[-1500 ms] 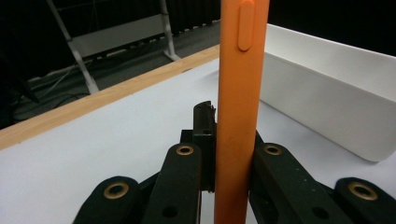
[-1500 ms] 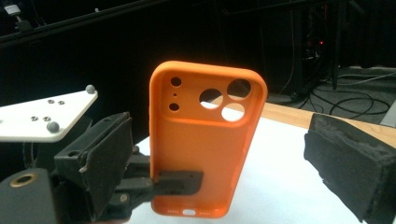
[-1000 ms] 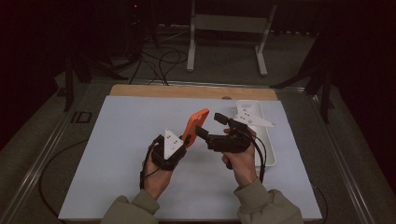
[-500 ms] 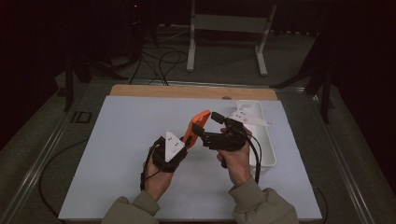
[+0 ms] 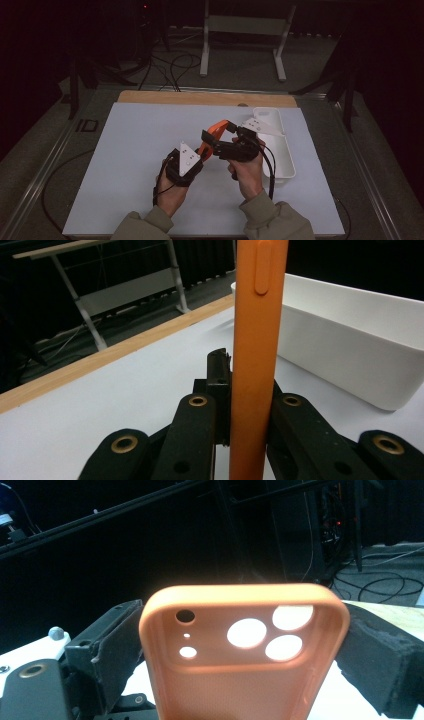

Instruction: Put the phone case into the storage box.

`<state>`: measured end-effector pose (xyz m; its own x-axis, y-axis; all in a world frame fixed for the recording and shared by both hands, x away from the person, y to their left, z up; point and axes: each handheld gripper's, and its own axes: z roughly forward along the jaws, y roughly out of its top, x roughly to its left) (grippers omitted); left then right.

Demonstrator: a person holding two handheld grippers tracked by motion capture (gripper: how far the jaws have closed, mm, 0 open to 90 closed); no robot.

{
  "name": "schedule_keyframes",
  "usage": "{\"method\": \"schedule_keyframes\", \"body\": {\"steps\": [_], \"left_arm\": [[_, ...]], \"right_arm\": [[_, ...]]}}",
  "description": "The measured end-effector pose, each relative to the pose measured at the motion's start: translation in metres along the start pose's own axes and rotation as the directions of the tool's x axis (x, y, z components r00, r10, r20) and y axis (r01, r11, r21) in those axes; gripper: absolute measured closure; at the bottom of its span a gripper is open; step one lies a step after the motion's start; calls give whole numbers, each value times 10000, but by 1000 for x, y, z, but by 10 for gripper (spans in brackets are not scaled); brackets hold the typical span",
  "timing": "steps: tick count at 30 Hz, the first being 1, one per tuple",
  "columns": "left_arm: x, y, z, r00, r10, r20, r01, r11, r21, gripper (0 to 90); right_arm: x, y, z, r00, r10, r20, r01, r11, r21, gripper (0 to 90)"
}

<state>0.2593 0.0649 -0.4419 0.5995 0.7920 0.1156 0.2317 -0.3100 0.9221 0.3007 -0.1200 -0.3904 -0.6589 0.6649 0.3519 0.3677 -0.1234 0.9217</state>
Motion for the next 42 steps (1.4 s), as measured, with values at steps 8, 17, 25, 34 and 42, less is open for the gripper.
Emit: {"method": "schedule_keyframes", "body": {"steps": [8, 17, 25, 34, 42], "left_arm": [[-1, 0, 1, 9990, -398, 221, 399, 9992, -50, 859], [0, -2, 2, 9984, -456, 344, 455, 9990, 11, 857], [0, -2, 1, 9984, -417, 389, 417, 9991, -5, 855], [3, -1, 0, 9968, -599, 521, 605, 9981, -98, 733], [9, 3, -6, 9958, -911, 97, 913, 9956, -216, 261]], "right_arm": [[2, -1, -1, 9997, 74, 250, -68, 9997, -223, 149], [6, 0, -2, 9986, -251, 475, 254, 9997, -64, 161], [6, 1, -4, 9985, -363, 420, 363, 9993, 19, 166], [5, 2, -5, 9991, -285, 323, 284, 9996, 35, 170], [6, 3, -5, 9988, -316, 378, 315, 9995, 23, 169]]}}
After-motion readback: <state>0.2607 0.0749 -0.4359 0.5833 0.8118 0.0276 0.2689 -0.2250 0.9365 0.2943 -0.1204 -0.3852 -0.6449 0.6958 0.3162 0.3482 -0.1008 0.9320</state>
